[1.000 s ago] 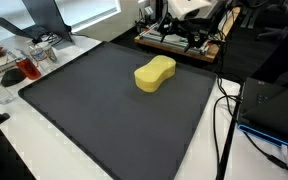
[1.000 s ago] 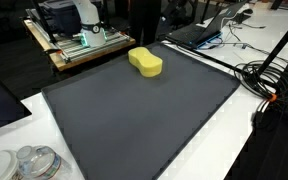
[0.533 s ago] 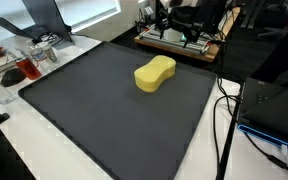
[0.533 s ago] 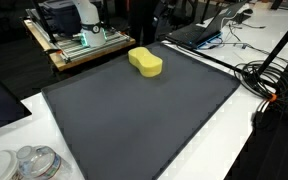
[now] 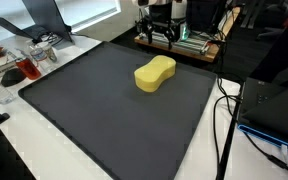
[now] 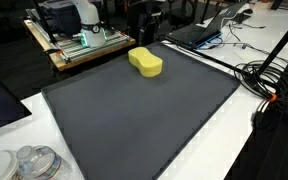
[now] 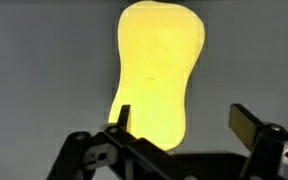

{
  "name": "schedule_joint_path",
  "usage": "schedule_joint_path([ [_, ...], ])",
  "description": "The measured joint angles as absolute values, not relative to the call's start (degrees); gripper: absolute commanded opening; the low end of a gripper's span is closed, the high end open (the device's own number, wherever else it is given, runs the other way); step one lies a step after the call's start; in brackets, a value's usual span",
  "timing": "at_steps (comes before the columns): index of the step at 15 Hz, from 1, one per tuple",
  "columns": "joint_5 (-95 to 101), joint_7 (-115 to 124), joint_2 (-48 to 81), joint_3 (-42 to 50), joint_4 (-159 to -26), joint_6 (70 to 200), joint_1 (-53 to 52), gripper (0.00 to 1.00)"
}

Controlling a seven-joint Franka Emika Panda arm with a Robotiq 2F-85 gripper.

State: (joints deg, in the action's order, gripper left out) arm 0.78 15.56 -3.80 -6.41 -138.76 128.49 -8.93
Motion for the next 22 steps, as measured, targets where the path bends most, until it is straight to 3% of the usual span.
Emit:
schedule_joint_path([
  [7,-18.4,-12.0,-4.1,-0.3,-149.9,146.4,-4.7,1.0],
  [12,-36.5,-33.0,-1.5,1.2,-150.1,146.8,-4.4,1.0],
  [21,-46.2,-50.0,10.4,1.8,-145.9,141.3,3.1,1.0],
  [22,-47.0,-50.6,11.7,1.4,-144.6,139.9,3.5,0.93],
])
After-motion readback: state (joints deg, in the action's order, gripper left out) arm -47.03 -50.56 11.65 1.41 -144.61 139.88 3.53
